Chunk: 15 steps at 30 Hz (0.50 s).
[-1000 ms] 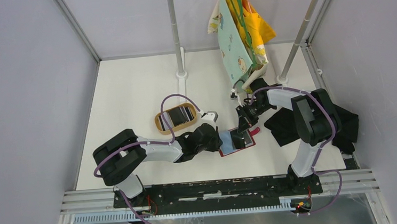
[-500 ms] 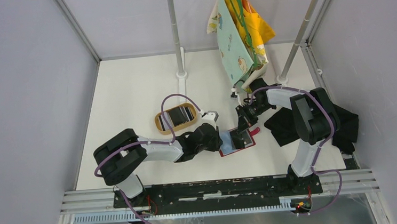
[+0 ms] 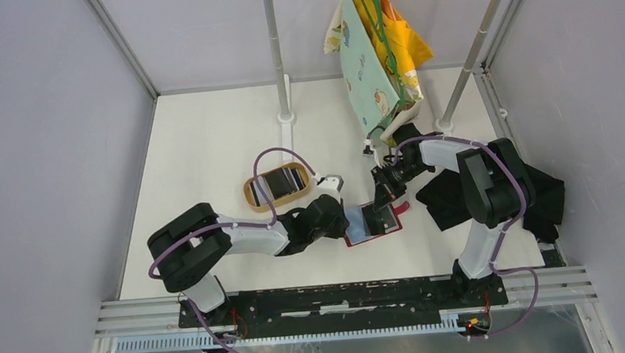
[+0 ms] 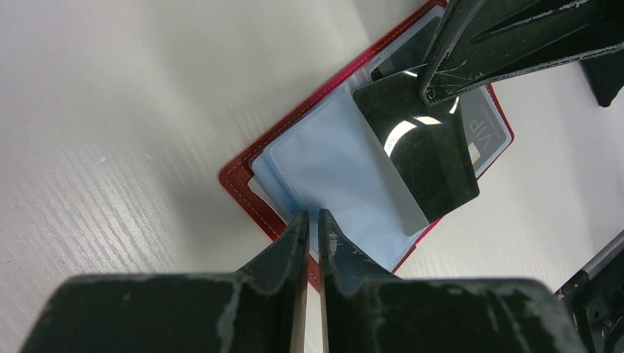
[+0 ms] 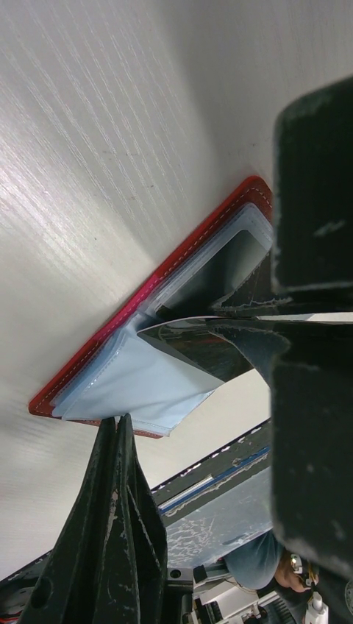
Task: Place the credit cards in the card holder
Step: Insert the credit card into the card holder.
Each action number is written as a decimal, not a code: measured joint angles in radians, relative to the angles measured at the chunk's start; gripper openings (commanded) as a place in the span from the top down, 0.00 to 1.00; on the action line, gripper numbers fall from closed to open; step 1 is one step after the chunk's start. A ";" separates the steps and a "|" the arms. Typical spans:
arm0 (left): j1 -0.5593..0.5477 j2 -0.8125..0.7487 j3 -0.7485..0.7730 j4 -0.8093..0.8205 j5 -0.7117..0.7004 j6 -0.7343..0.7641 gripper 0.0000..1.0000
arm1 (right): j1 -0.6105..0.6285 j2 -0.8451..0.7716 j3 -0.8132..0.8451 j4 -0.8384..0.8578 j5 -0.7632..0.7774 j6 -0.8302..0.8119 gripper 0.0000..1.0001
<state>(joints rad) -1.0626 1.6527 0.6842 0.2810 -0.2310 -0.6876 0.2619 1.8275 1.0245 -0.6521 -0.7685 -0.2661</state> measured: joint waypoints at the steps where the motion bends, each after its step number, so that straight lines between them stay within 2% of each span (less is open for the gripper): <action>1: 0.000 0.000 0.002 -0.003 -0.002 0.000 0.85 | 0.000 0.000 0.000 0.000 -0.002 0.000 1.00; 15: 0.000 0.004 0.014 -0.020 -0.003 0.000 0.85 | 0.000 -0.048 -0.057 0.027 -0.005 0.012 0.99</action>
<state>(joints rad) -1.0626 1.6569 0.6987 0.2607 -0.2344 -0.6872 0.2619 1.7790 0.9676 -0.6254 -0.7738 -0.2539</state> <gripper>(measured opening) 0.155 0.007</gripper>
